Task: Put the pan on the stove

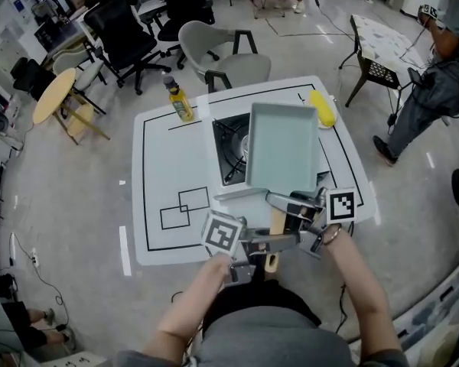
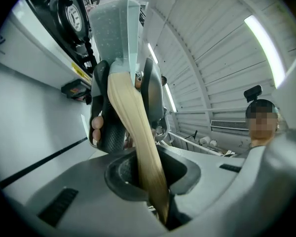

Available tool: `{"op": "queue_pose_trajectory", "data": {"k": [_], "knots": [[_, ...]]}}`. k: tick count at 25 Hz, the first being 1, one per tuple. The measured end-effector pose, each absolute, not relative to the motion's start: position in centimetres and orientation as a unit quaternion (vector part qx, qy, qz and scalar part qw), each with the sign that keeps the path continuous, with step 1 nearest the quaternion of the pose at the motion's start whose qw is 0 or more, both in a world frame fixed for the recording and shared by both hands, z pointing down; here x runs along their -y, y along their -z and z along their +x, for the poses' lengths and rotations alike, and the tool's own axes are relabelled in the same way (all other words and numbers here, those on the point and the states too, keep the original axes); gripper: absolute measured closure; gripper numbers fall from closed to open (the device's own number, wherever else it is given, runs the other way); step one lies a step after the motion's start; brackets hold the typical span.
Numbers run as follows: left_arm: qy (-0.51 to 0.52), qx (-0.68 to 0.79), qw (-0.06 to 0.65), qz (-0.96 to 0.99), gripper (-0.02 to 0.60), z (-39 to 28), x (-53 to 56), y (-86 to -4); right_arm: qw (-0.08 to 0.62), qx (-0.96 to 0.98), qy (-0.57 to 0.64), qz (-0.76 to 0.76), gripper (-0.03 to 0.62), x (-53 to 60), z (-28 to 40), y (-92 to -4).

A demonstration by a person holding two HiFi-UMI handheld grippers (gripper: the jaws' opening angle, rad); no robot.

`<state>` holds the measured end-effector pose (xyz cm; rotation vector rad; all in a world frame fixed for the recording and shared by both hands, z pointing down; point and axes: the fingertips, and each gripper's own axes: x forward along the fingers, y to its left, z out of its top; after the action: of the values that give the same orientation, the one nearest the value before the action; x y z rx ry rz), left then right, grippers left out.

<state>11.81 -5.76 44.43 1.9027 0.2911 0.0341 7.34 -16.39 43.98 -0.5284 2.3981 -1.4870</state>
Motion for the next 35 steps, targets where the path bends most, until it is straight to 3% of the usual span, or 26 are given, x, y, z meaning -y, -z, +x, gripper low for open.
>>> {"op": "queue_pose_trajectory", "data": {"k": [11,35], "knots": [[0.026,-0.089,0.600,0.794,0.534,9.6,9.6,-43.6,0.106,-0.825,0.536,-0.145,0.411,19.9,4.1,-44.3],[0.077,-0.021,0.634,0.769,0.526,11.3,13.5,-43.3,0.060,-0.797,0.596,-0.078,0.411,22.7,4.2,-45.9]]}}
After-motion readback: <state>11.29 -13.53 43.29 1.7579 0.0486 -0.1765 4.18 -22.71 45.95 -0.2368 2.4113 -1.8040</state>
